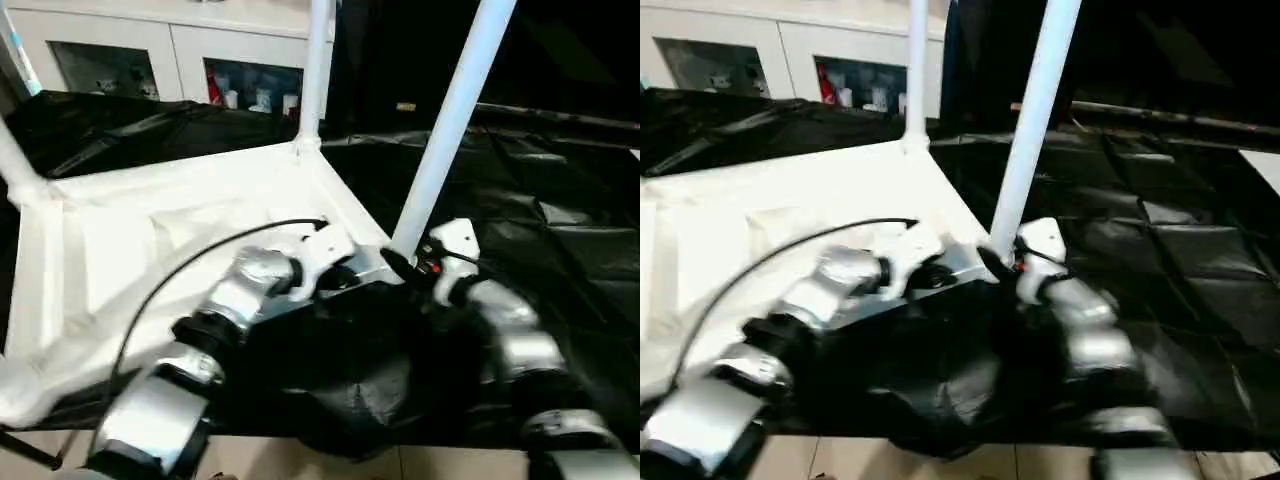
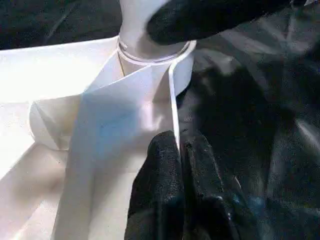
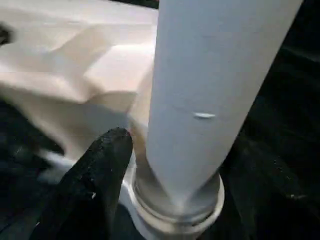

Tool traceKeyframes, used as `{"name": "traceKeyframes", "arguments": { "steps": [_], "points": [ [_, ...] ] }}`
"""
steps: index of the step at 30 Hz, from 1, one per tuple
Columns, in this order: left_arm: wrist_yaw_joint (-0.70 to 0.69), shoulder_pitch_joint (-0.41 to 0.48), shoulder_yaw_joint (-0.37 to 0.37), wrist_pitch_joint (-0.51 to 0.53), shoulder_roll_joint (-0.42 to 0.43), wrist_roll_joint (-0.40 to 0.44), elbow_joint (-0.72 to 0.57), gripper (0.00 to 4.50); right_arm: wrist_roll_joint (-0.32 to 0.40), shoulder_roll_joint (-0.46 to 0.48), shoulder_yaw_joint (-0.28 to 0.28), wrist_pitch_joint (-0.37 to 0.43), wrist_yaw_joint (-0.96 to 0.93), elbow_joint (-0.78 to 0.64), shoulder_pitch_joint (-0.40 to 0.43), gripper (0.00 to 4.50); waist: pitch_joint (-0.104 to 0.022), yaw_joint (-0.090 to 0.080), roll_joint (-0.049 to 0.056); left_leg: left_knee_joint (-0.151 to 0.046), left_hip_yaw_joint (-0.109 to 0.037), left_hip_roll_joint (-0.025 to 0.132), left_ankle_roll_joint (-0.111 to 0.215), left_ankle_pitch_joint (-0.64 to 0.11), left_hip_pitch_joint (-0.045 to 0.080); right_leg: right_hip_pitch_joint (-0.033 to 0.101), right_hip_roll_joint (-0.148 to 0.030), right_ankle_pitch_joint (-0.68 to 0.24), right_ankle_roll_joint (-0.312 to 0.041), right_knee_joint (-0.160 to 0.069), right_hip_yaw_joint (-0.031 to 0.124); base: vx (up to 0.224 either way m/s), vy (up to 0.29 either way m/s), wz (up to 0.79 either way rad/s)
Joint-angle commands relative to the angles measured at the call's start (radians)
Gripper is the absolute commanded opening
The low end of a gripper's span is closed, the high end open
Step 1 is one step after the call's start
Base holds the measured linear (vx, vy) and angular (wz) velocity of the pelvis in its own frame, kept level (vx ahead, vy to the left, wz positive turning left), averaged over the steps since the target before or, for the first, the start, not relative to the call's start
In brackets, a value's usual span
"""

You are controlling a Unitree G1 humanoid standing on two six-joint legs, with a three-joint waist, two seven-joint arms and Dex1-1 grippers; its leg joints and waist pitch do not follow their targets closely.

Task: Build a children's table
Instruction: Rotate leg to tighten

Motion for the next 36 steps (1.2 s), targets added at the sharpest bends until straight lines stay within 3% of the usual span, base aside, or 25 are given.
{"name": "traceKeyframes", "arguments": {
  "steps": [1,7,11,14,17,23,25,28,29,31,32,33,35,36],
  "points": [
    [-0.097,0.052,-0.04,0.01,0.024,0.008,0.025,0.0,0.033,-0.006,0.065,0.02,0.157,-0.048,0.001,3.01,-0.039,0.006,-0.005,-0.059,-0.007,0.03,0.098,-0.196,-0.013,0.048,-0.059,-0.25,-0.18,-0.076,0.043,0.0,0.0,0.0],
    [-0.312,0.096,-0.064,0.011,0.09,-0.058,-0.068,0.0,0.049,-0.062,0.072,0.032,0.26,-0.049,-0.012,3.01,-0.041,-0.005,0.0,-0.055,-0.004,0.034,0.097,-0.147,-0.008,0.048,-0.054,-0.117,-0.252,-0.059,0.044,0.0,0.0,0.0],
    [-0.394,0.114,-0.076,0.067,0.131,-0.076,-0.124,0.0,0.042,-0.085,0.077,0.03,0.309,-0.036,-0.021,3.01,-0.041,0.0,-0.002,-0.051,0.001,0.034,0.113,-0.116,-0.003,0.05,-0.053,-0.032,-0.291,-0.047,0.045,0.0,0.0,0.0],
    [-0.403,0.118,-0.072,0.066,0.145,-0.079,-0.128,0.0,0.04,-0.094,0.084,0.028,0.328,-0.029,-0.022,3.01,-0.039,0.002,-0.002,-0.053,0.001,0.035,0.1,-0.141,-0.002,0.051,-0.055,-0.074,-0.282,-0.052,0.045,0.0,0.0,0.0],
    [-0.398,0.122,-0.066,0.067,0.151,-0.079,-0.132,0.0,0.052,-0.093,0.08,0.033,0.33,-0.027,-0.022,2.68,-0.038,0.003,-0.004,-0.054,0.0,0.034,0.087,-0.154,-0.002,0.052,-0.056,-0.109,-0.267,-0.054,0.046,0.0,0.0,0.0],
    [-0.373,0.135,-0.055,0.08,0.154,-0.082,-0.156,0.0,0.07,-0.082,0.075,0.049,0.339,-0.046,0.002,2.21,-0.041,0.003,-0.003,-0.051,0.001,0.034,0.09,-0.126,-0.002,0.052,-0.054,-0.068,-0.272,-0.048,0.046,0.0,0.0,0.0],
    [-0.286,0.121,-0.03,0.061,0.126,-0.079,-0.123,0.0,0.055,-0.057,0.065,0.035,0.257,-0.026,0.006,2.06,-0.041,0.003,-0.004,-0.051,0.001,0.033,0.091,-0.124,-0.002,0.053,-0.054,-0.067,-0.272,-0.049,0.046,0.0,0.0,0.0],
    [-0.109,0.087,0.004,0.047,0.071,-0.056,-0.053,0.0,0.015,0.002,0.033,0.007,0.036,0.042,0.0,1.99,-0.035,0.002,-0.002,-0.054,0.0,0.031,0.064,-0.168,-0.001,0.047,-0.056,-0.162,-0.245,-0.059,0.047,0.0,0.0,0.0],
    [0.02,0.065,0.017,0.053,0.026,-0.035,-0.006,0.0,0.001,0.059,0.003,0.009,-0.142,0.086,0.001,1.98,-0.031,-0.001,0.0,-0.059,-0.003,0.03,0.025,-0.222,0.002,0.041,-0.057,-0.284,-0.208,-0.072,0.047,0.0,0.0,0.0],
    [0.056,0.059,0.019,0.057,0.011,-0.03,0.006,0.0,-0.003,0.077,-0.005,0.013,-0.195,0.095,0.002,1.97,-0.028,-0.004,-0.005,-0.064,-0.007,0.028,0.002,-0.277,0.005,0.039,-0.057,-0.404,-0.163,-0.084,0.044,0.0,0.0,0.0],
    [0.119,0.049,0.026,0.065,-0.021,-0.026,0.025,0.0,-0.007,0.111,-0.017,0.023,-0.282,0.106,0.005,1.97,-0.027,-0.003,0.001,-0.065,-0.008,0.028,-0.001,-0.287,0.006,0.037,-0.057,-0.425,-0.151,-0.086,0.045,0.0,0.0,0.0],
    [0.166,0.041,0.028,0.071,-0.051,-0.023,0.039,0.0,-0.008,0.144,-0.028,0.031,-0.355,0.113,0.006,1.97,-0.026,-0.003,-0.002,-0.065,-0.007,0.027,0.0,-0.315,0.013,0.029,-0.057,-0.46,-0.134,-0.094,0.045,0.0,0.0,0.0],
    [0.24,0.027,0.031,0.065,-0.106,-0.021,0.061,0.0,-0.003,0.204,-0.045,0.043,-0.468,0.125,0.003,1.97,-0.025,-0.002,-0.002,-0.066,-0.008,0.025,0.007,-0.338,0.017,0.024,-0.058,-0.506,-0.113,-0.102,0.045,0.0,0.0,0.0],
    [0.242,0.021,0.029,0.047,-0.141,-0.029,0.065,0.0,0.001,0.238,-0.051,0.046,-0.515,0.129,-0.006,1.97,-0.026,-0.001,0.01,-0.067,-0.009,0.025,0.007,-0.345,0.02,0.02,-0.059,-0.514,-0.104,-0.103,0.045,0.0,0.0,0.0]
  ]
}}
